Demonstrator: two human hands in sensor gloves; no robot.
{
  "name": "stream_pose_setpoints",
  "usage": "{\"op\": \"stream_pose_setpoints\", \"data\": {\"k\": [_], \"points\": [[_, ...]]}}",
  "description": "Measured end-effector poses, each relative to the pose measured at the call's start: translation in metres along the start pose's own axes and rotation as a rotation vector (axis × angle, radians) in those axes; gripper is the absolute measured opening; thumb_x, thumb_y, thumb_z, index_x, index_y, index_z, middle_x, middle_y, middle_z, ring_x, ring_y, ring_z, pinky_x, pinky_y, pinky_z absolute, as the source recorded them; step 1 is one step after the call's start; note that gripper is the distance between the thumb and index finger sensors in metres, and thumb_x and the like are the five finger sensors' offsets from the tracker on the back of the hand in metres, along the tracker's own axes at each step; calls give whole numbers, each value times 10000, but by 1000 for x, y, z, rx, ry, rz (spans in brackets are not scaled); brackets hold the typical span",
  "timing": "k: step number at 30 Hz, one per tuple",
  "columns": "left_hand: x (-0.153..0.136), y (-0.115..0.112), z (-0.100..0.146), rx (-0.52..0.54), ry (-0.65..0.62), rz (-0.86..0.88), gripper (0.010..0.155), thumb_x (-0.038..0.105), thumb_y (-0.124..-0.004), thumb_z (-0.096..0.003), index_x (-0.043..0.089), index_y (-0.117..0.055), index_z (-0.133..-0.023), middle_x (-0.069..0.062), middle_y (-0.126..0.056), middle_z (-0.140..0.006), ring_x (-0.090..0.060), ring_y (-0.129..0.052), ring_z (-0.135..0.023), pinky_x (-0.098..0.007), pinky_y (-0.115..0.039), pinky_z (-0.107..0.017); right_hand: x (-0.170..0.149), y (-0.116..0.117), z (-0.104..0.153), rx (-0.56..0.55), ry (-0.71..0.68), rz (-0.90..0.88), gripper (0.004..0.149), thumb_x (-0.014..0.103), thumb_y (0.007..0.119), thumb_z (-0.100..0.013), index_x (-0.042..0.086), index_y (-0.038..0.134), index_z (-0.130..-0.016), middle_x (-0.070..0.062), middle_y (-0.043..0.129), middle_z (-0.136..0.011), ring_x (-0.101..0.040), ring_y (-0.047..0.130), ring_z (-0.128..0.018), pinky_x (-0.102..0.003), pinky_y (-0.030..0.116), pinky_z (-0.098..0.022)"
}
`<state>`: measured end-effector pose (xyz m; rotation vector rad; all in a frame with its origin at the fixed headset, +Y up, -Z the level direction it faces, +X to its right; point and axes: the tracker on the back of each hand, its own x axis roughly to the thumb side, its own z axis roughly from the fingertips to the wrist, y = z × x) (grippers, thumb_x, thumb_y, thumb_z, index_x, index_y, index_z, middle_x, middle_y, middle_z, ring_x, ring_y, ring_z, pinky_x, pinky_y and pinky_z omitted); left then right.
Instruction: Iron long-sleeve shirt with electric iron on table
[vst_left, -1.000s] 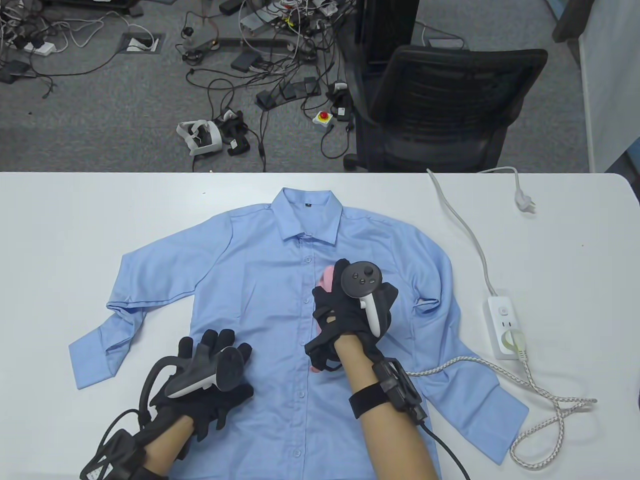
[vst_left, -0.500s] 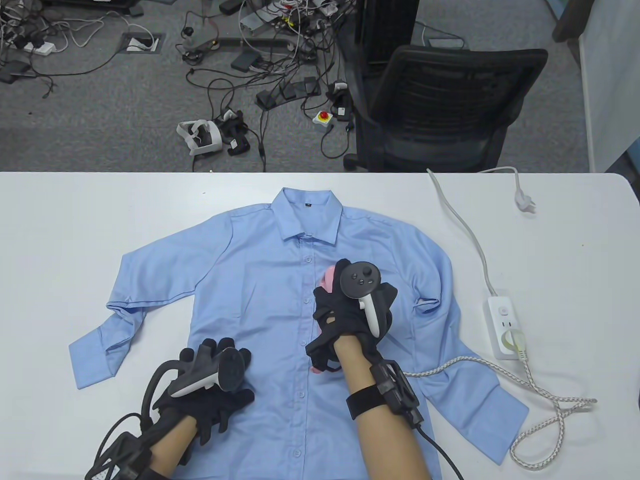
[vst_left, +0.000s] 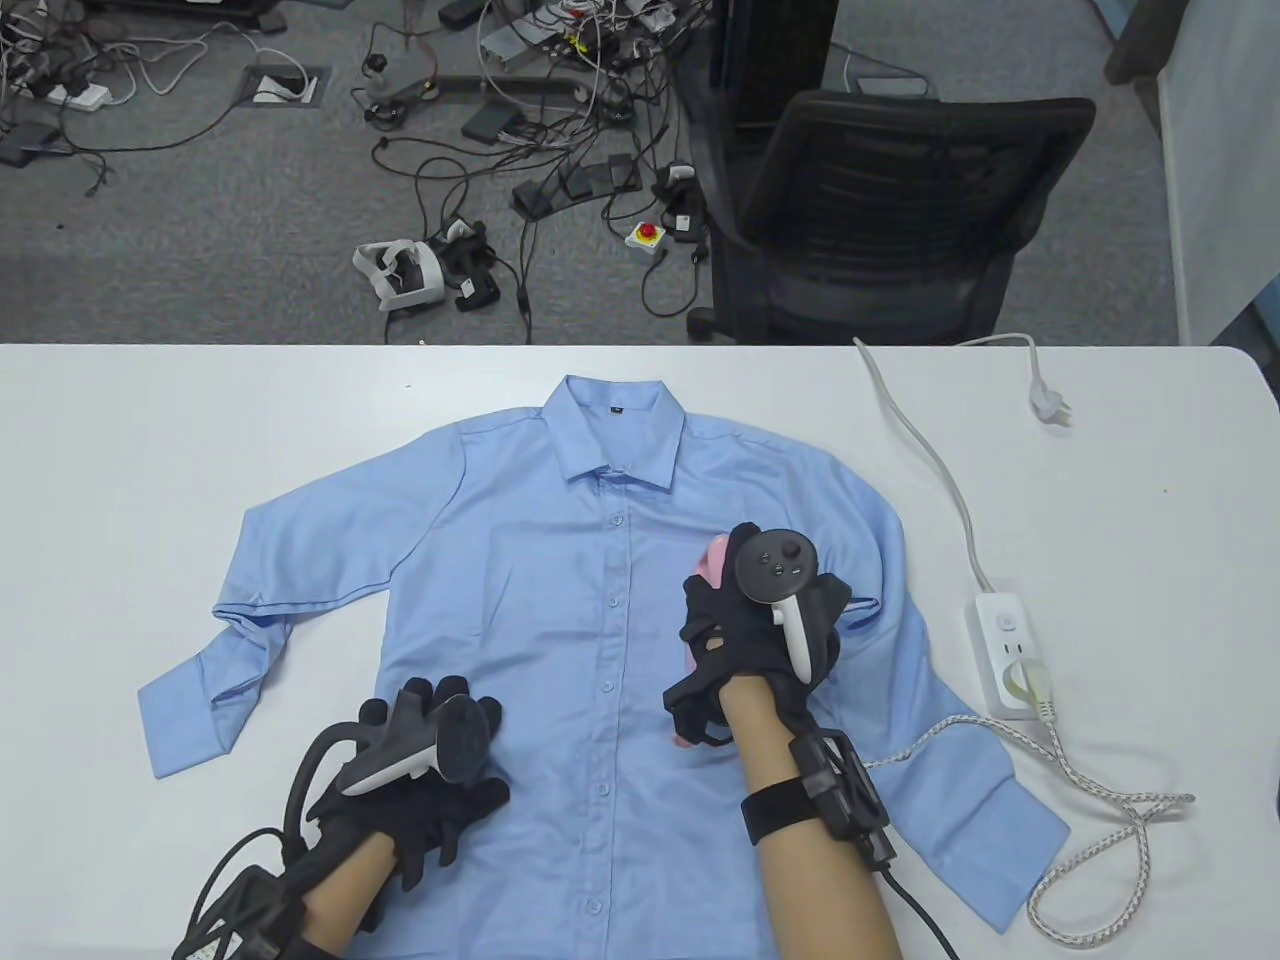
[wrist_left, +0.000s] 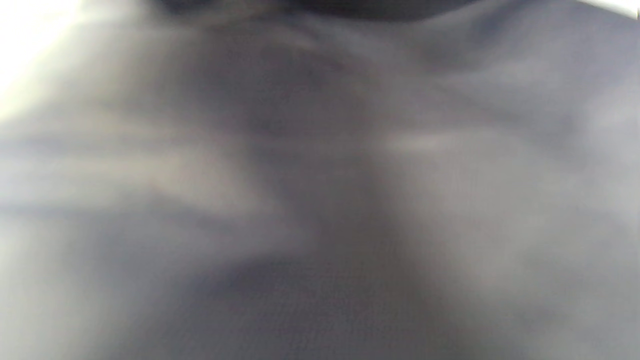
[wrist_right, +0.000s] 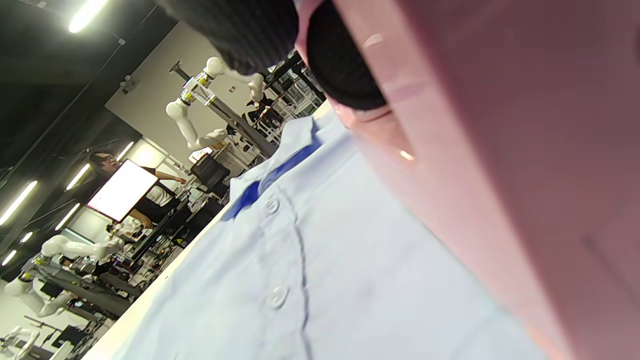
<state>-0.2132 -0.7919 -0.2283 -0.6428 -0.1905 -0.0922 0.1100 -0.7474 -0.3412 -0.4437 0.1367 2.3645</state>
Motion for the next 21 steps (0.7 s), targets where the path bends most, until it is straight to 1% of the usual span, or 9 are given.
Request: {"op": "stream_pose_setpoints", "data": {"k": [10,13,19,20,21], "points": [[1,0,0,-6,6,-3,772,729,-514,-465,436,-70,-1024,11,56,-1151,-317,-14,-1064,-618,-95,-725,-38,-36,-10,-47,73,-19,771,405,717,-399,210,258,-986,-77,629,-821,-107,895,-462,-246,845,-336],[1,0,0,-6,8,-6,773,730,-514,-465,435,-70,-1025,10,55,-1151,-317,-16,-1065,-619,-95,-726,-42,-41,-12,-48,82,-10,772,404,721,-398,208,259,-986,-76,633,-820,-106,899,-463,-248,851,-336],[1,1,0,-7,9,-8,772,730,-514,-466,435,-70,-1025,11,54,-1152,-316,-18,-1066,-618,-95,-727,-43,-43,-13,-54,79,-12,778,399,730,-395,189,265,-983,-80,645,-810,-106,908,-456,-249,859,-331],[1,1,0,-8,9,-9,772,730,-514,-465,437,-71,-1025,13,54,-1152,-317,-17,-1066,-618,-94,-727,-44,-45,-14,-43,81,-44,780,395,735,-395,184,268,-983,-82,647,-808,-108,910,-454,-253,861,-331],[1,1,0,-8,9,-9,773,730,-514,-465,435,-71,-1025,12,53,-1152,-316,-18,-1066,-618,-94,-726,-46,-46,-14,-27,89,-81,791,386,746,-394,148,267,-977,-85,652,-799,-114,911,-448,-263,859,-334]]}}
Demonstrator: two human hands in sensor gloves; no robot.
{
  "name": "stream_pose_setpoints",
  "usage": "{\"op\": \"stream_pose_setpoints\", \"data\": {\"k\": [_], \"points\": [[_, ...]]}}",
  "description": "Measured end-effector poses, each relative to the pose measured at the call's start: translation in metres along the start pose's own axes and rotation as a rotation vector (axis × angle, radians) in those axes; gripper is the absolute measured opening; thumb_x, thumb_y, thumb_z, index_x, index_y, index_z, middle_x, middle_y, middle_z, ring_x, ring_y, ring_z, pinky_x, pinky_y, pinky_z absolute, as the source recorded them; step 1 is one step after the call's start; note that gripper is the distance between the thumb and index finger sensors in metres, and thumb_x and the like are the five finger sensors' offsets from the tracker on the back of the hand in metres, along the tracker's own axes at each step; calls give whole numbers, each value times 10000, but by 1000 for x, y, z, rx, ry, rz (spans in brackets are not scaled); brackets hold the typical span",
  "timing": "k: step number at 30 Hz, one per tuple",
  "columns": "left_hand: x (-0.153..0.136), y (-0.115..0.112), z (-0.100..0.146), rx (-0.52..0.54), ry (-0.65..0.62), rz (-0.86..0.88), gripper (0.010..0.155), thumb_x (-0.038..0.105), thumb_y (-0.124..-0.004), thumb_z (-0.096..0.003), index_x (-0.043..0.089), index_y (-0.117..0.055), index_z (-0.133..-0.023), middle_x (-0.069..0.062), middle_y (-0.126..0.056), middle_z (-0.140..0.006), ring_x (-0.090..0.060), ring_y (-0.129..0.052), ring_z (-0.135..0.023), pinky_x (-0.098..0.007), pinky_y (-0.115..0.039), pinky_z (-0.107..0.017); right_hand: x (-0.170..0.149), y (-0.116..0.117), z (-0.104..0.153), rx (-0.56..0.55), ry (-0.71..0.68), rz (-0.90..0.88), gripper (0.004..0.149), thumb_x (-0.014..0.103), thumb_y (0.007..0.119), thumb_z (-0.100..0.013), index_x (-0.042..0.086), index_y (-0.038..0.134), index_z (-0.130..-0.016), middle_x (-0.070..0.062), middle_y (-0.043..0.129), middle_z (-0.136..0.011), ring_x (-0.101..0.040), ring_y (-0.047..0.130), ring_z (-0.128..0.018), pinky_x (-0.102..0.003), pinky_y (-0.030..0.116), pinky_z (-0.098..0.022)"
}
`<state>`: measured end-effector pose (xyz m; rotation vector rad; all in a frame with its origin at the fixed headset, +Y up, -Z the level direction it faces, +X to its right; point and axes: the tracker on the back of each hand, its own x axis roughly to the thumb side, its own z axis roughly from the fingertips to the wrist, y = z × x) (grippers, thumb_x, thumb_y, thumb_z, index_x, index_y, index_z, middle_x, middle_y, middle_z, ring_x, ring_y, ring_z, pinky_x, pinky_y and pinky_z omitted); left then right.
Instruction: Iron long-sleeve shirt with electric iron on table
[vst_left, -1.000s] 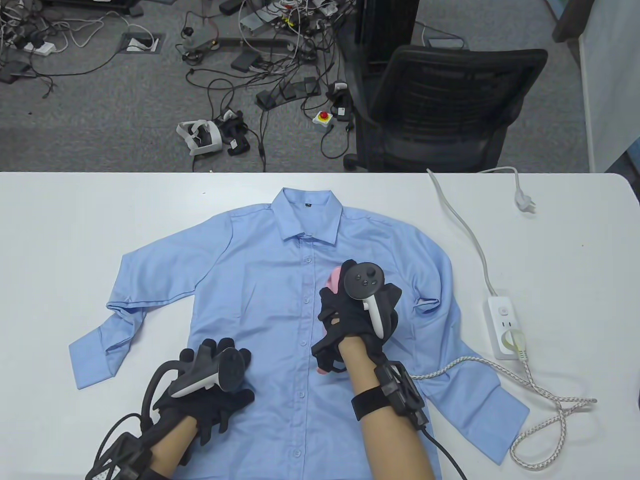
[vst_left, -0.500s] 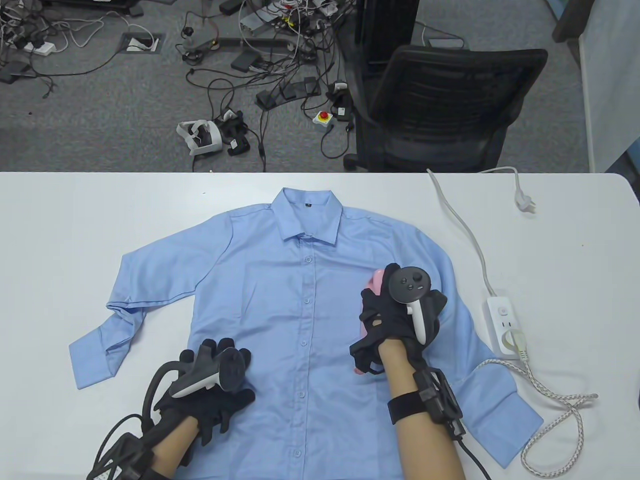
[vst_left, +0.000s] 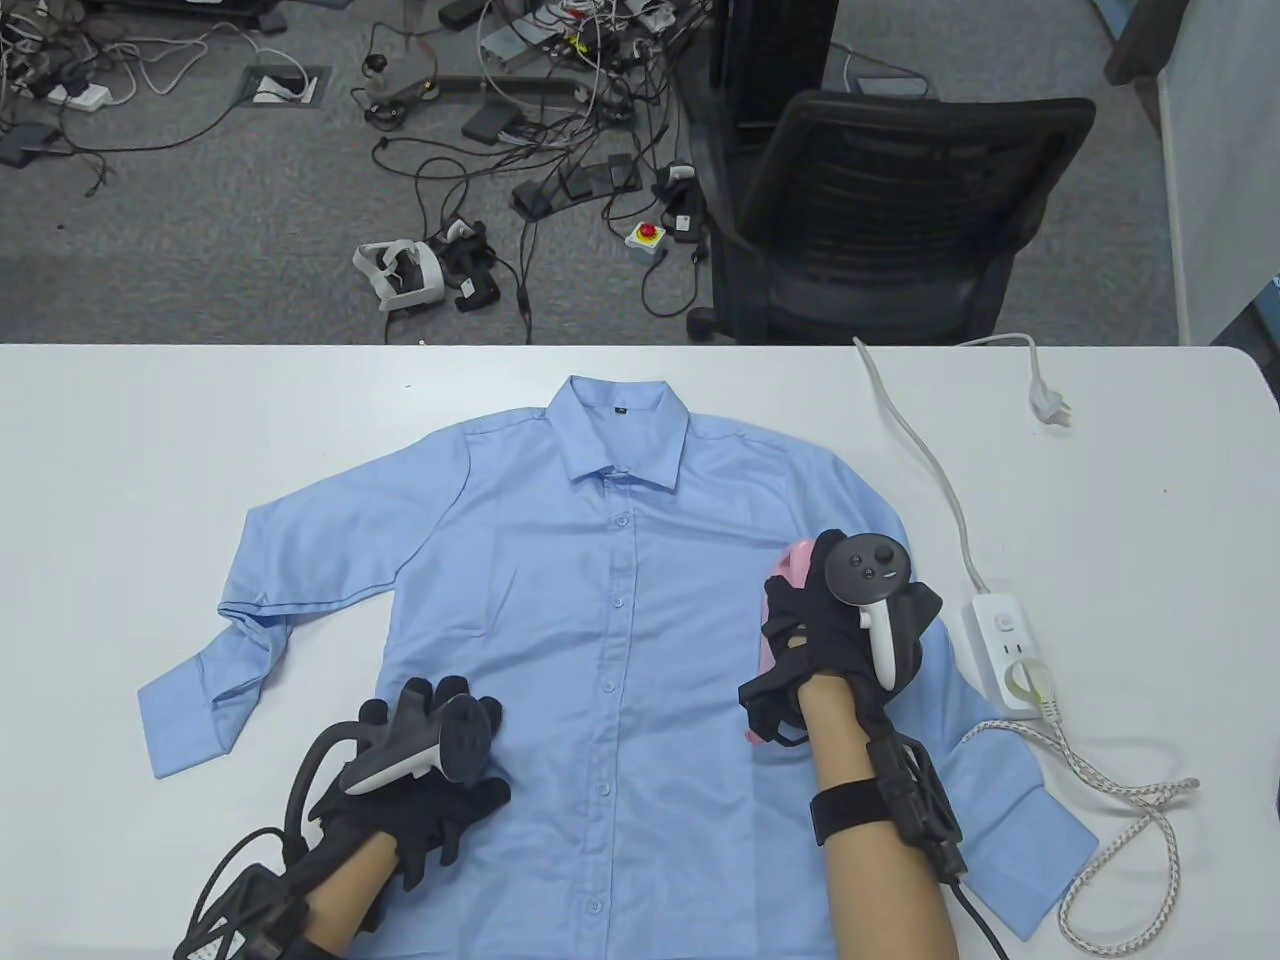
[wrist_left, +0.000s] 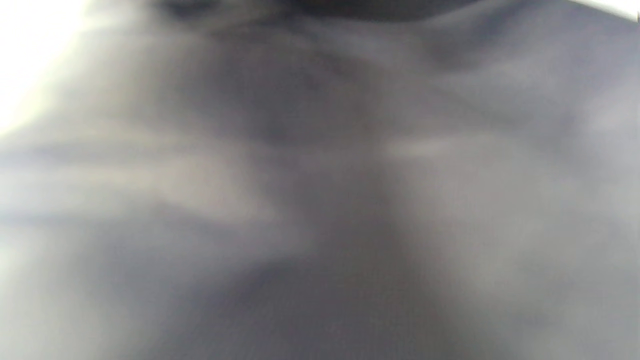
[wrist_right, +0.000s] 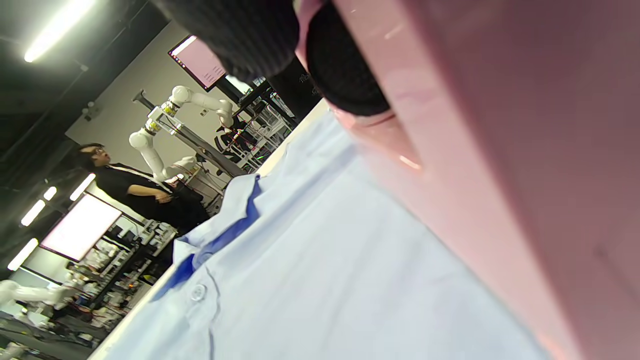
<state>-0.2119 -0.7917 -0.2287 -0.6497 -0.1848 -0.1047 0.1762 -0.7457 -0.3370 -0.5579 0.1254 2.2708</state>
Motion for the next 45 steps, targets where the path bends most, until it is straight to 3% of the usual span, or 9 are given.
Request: {"op": "stream_pose_setpoints", "data": {"k": [5,10,12,21,26,34,39,43,45], "points": [[0,1,0,17,-13,1,775,732,-521,-464,437,-83,-1031,7,40,-1159,-321,-27,-1069,-616,-83,-725,11,-7,21,63,17,-128,810,365,746,-395,116,235,-972,-94,632,-790,-129,899,-452,-286,852,-345],[0,12,8,255,-82,45,717,710,-545,-464,435,-266,-1065,-7,-167,-1211,-325,-202,-1105,-631,-149,-736,32,15,59,159,-20,-77,806,361,737,-397,95,235,-970,-109,631,-793,-147,902,-463,-303,855,-352],[0,15,10,275,-90,52,712,705,-550,-464,434,-282,-1065,-3,-179,-1212,-321,-208,-1107,-629,-151,-737,39,25,73,174,-47,-66,808,360,739,-394,93,238,-970,-109,633,-792,-146,904,-461,-304,857,-351],[0,13,9,195,-86,26,711,705,-543,-472,452,-241,-1064,9,-100,-1203,-308,-139,-1103,-625,-109,-729,51,74,109,255,-42,-19,801,366,724,-397,82,237,-966,-113,632,-797,-155,914,-484,-314,871,-365],[4,12,13,176,-102,15,696,690,-537,-484,449,-243,-1067,6,-90,-1200,-310,-128,-1101,-623,-105,-727,52,87,120,183,-47,58,801,368,723,-393,69,246,-962,-109,639,-789,-153,928,-481,-314,891,-357],[7,0,1,77,-91,0,704,695,-534,-483,455,-204,-1058,12,-69,-1195,-306,-111,-1096,-620,-105,-728,45,86,123,43,-76,68,751,424,727,-389,236,307,-982,-78,703,-765,-92,977,-415,-235,933,-283],[6,2,3,105,-94,5,694,692,-539,-484,444,-258,-1068,6,-129,-1209,-321,-167,-1103,-624,-137,-733,40,81,122,37,-57,83,727,425,728,-391,280,327,-981,-69,713,-757,-93,971,-403,-236,923,-279],[6,0,1,81,-86,7,697,694,-535,-486,455,-218,-1059,21,-81,-1197,-311,-127,-1096,-624,-132,-733,26,68,119,14,-5,79,758,439,719,-391,240,295,-987,-44,702,-749,-77,950,-399,-225,903,-278],[7,0,2,81,-82,1,698,696,-533,-485,459,-212,-1056,23,-78,-1197,-308,-125,-1097,-623,-134,-733,17,61,116,38,41,63,813,453,726,-388,141,264,-979,-7,691,-745,-62,930,-408,-217,888,-289]]}}
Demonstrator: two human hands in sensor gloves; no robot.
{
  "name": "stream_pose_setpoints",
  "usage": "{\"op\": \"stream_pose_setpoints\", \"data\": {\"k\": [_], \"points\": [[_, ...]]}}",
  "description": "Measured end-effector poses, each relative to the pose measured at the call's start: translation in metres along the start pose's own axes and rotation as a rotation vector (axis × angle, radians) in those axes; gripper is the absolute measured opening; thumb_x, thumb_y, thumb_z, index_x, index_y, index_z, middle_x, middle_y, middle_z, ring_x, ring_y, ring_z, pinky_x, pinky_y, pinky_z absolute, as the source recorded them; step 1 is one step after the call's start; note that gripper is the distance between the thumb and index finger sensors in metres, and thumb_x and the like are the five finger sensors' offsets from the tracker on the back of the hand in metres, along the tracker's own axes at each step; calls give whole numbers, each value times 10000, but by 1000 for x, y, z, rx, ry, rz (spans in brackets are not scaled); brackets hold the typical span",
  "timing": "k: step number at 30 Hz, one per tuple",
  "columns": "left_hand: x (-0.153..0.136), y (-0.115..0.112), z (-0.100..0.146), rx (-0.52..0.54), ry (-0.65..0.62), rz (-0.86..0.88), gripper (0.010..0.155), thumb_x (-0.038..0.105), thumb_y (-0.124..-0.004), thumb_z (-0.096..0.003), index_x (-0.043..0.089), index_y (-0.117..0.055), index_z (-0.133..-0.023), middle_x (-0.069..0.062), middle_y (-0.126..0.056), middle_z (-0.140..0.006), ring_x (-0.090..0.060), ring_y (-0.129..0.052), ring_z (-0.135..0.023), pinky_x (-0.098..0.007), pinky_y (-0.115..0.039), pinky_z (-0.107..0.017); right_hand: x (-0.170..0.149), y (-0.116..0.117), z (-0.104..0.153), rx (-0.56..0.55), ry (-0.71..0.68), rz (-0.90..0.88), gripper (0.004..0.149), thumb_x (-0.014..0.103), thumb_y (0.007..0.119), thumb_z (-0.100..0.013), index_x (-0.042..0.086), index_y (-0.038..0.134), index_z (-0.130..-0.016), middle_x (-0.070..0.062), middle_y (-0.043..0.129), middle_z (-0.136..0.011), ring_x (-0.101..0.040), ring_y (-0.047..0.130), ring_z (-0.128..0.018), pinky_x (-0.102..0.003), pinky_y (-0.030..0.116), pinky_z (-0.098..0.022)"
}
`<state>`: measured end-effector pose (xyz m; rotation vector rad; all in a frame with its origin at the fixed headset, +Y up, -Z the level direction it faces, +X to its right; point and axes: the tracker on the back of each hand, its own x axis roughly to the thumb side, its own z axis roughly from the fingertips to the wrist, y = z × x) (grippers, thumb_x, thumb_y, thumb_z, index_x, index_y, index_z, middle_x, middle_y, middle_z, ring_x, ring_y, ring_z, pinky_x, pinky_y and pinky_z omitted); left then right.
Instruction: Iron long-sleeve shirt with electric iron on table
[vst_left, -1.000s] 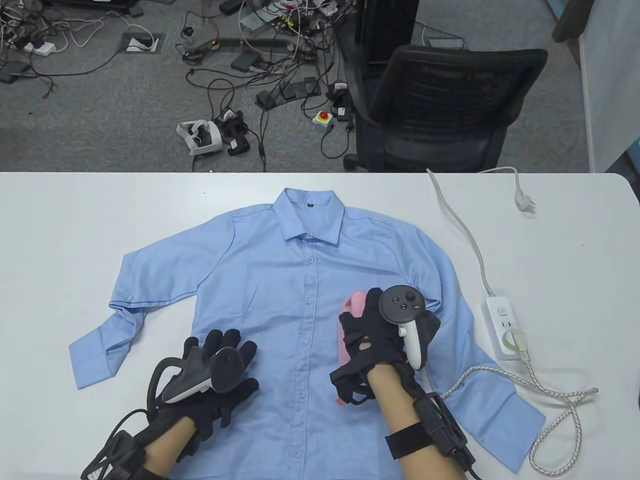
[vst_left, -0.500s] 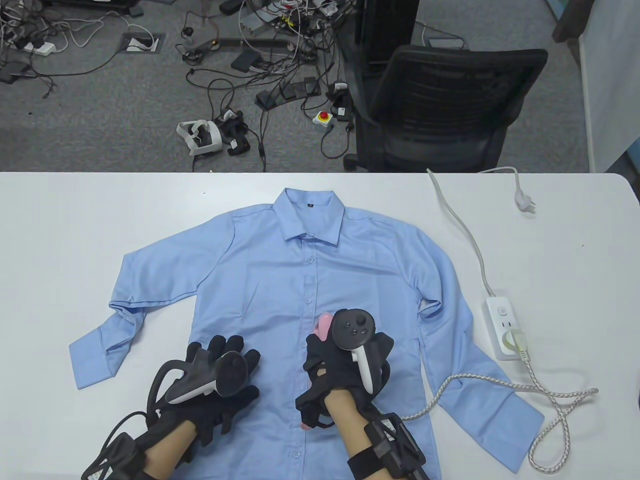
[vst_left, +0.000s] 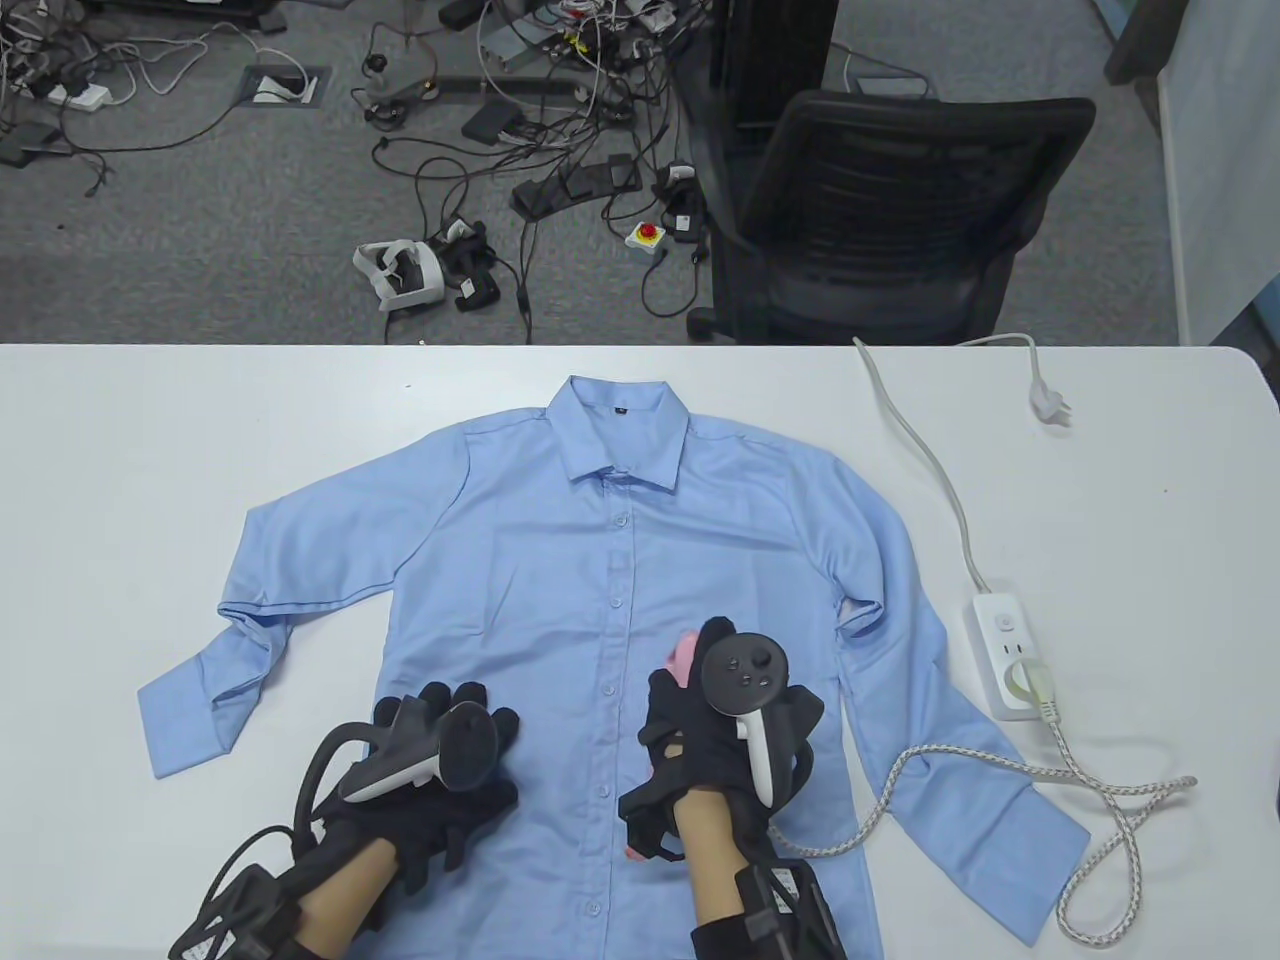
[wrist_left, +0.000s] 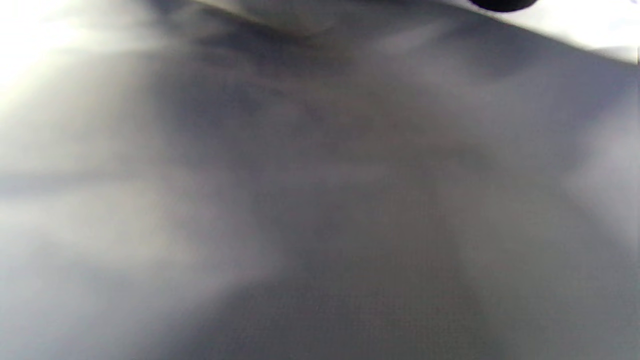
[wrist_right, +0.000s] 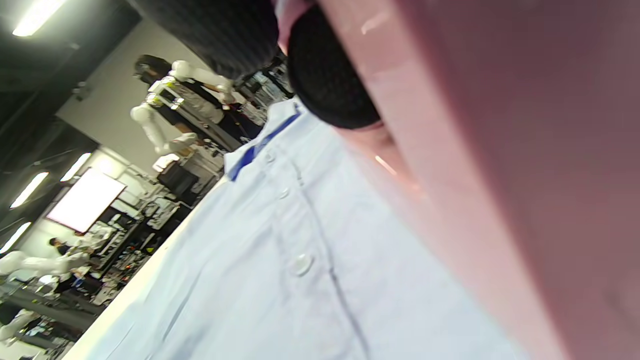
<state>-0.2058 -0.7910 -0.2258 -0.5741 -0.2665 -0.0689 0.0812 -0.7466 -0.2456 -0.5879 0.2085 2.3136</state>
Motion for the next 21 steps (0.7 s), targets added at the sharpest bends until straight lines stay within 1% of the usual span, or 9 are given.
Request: {"op": "stream_pose_setpoints", "data": {"k": [2,6,8,9,10,12,15,19,21], "points": [[0,0,0,-3,3,-1,698,696,-531,-486,460,-202,-1055,25,-69,-1193,-307,-117,-1094,-624,-135,-733,-8,-8,-2,2,32,-6,825,453,738,-388,121,264,-976,9,691,-738,-60,923,-409,-218,882,-294],[1,1,2,-10,9,-5,699,697,-529,-487,462,-193,-1053,29,-62,-1192,-301,-112,-1095,-623,-138,-735,-21,-21,-5,-18,89,35,816,457,761,-378,90,332,-967,44,700,-701,-31,918,-384,-202,884,-278],[1,1,2,-12,11,-5,698,697,-529,-487,465,-189,-1051,32,-56,-1191,-302,-108,-1094,-624,-141,-736,-26,-26,-7,-25,125,68,767,468,781,-364,53,445,-916,73,707,-665,-12,917,-359,-187,886,-263],[1,1,2,-14,11,-5,698,697,-530,-486,467,-187,-1049,33,-55,-1190,-301,-106,-1093,-624,-143,-736,-28,-28,-8,-10,134,75,748,474,788,-362,45,474,-888,85,708,-647,-4,915,-353,-182,886,-260],[1,1,2,-16,11,-6,700,697,-529,-487,466,-183,-1049,31,-52,-1189,-301,-102,-1093,-623,-142,-737,-30,-30,-9,3,159,82,692,483,791,-358,88,526,-861,107,717,-605,5,912,-340,-175,885,-256],[2,2,2,-17,11,-7,701,697,-529,-488,464,-180,-1050,32,-49,-1189,-301,-100,-1093,-623,-144,-737,-35,-33,-11,41,196,83,630,501,787,-360,136,566,-823,131,721,-550,12,909,-327,-165,882,-257],[2,2,2,-24,11,-9,705,698,-528,-488,462,-170,-1047,29,-37,-1184,-304,-90,-1089,-622,-143,-738,-40,-38,-15,44,251,58,554,513,799,-357,187,618,-768,134,743,-506,13,919,-298,-165,886,-240],[2,1,2,-27,8,-5,708,698,-528,-487,460,-165,-1047,26,-31,-1182,-305,-84,-1087,-622,-145,-738,-44,-44,-21,57,267,75,503,516,809,-352,225,642,-727,136,752,-488,14,925,-284,-166,895,-228],[3,2,2,-34,10,-11,711,698,-527,-488,459,-157,-1046,27,-24,-1181,-307,-80,-1086,-622,-145,-739,-47,-48,-24,27,273,68,503,512,814,-350,220,650,-726,133,758,-487,12,929,-278,-168,897,-221]]}}
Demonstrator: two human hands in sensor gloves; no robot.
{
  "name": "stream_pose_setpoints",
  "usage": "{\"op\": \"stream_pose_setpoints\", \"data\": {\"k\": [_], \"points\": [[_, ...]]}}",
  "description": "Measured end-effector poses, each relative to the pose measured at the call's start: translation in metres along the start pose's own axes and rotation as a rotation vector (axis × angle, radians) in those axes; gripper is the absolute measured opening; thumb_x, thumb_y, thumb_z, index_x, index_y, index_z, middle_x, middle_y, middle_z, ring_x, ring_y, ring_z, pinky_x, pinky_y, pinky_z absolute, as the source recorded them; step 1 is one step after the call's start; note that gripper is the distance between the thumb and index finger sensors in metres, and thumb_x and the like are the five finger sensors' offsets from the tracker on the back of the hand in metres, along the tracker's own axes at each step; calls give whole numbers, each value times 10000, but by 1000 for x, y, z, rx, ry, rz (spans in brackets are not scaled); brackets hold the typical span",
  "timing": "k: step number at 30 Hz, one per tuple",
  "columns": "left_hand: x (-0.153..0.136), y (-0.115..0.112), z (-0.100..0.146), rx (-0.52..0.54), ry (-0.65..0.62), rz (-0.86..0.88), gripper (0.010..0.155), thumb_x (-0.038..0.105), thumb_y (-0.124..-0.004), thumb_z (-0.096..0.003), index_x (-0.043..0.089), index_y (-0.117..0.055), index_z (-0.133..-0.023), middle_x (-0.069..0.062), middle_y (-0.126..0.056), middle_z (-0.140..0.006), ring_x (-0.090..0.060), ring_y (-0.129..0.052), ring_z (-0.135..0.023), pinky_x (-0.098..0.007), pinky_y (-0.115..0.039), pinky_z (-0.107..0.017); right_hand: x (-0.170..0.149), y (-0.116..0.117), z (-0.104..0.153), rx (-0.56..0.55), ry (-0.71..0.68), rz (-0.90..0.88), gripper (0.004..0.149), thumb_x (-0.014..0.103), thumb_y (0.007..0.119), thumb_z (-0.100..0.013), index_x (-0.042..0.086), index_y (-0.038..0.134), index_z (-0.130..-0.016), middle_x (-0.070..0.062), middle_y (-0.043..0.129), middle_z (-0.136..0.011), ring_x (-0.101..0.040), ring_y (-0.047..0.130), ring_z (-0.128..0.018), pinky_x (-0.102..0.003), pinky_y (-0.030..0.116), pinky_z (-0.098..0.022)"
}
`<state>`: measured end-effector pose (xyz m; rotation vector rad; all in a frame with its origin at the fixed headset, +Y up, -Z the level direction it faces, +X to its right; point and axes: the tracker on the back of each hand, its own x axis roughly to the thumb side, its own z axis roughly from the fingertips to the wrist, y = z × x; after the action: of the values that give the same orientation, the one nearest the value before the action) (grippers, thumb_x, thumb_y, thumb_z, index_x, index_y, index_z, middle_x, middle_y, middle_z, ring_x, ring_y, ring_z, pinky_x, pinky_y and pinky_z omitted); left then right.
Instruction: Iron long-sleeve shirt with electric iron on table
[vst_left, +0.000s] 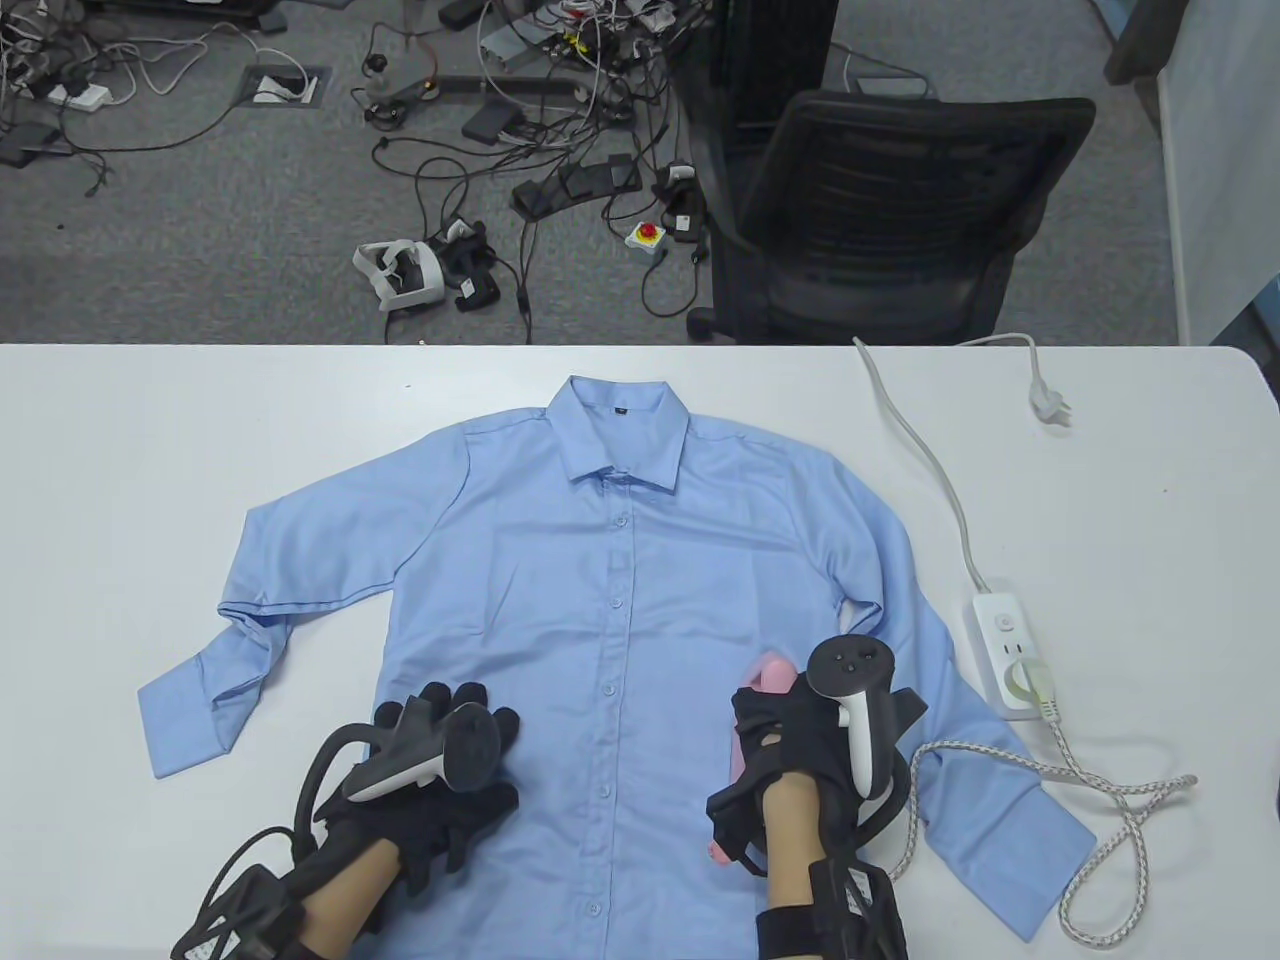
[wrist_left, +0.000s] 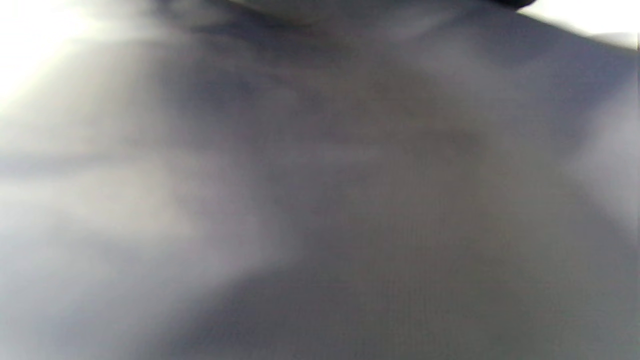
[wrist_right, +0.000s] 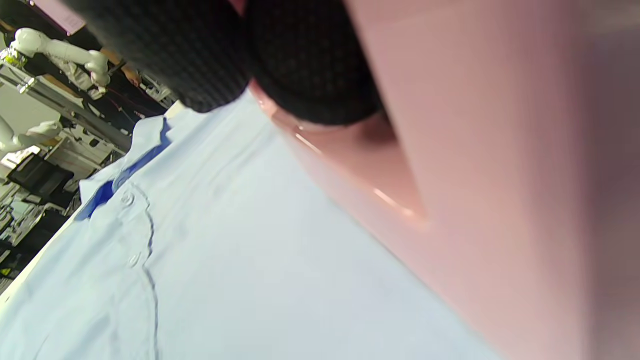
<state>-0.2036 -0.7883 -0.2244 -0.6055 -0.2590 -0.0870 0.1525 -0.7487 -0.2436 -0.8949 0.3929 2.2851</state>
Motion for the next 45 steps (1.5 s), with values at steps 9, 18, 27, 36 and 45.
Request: {"op": "stream_pose_setpoints", "data": {"k": [9,18,27,36,45], "points": [[5,0,0,-6,11,-40,747,716,-536,-477,449,-127,-1042,13,-12,-1180,-329,-85,-1087,-638,-166,-741,-16,-19,-14,5,6,-34,516,506,818,-353,209,652,-740,137,769,-495,13,940,-267,-167,901,-216],[5,0,-1,-25,2,-25,756,719,-542,-478,445,-119,-1042,8,1,-1175,-332,-66,-1083,-633,-136,-740,-4,-6,22,94,-75,-96,545,512,779,-362,174,621,-759,101,765,-528,-30,956,-316,-216,907,-266],[4,0,-2,-31,-3,-16,758,720,-531,-481,442,-99,-1039,7,14,-1167,-333,-39,-1074,-633,-128,-736,19,41,89,272,-165,-37,538,490,785,-360,173,606,-756,97,758,-540,-41,967,-346,-241,919,-295],[3,0,-2,-34,-6,-9,764,724,-538,-479,444,-102,-1041,9,20,-1169,-330,-37,-1076,-635,-128,-736,13,71,90,342,-114,-38,553,513,776,-364,158,610,-754,101,763,-545,-39,986,-346,-227,939,-274],[5,-1,-4,-68,-7,-27,854,780,-547,-435,425,-49,-1031,-12,82,-1152,-352,4,-1064,-648,-107,-730,8,70,91,227,-140,-11,553,557,769,-355,173,638,-731,126,772,-512,-5,972,-275,-194,926,-215]]}}
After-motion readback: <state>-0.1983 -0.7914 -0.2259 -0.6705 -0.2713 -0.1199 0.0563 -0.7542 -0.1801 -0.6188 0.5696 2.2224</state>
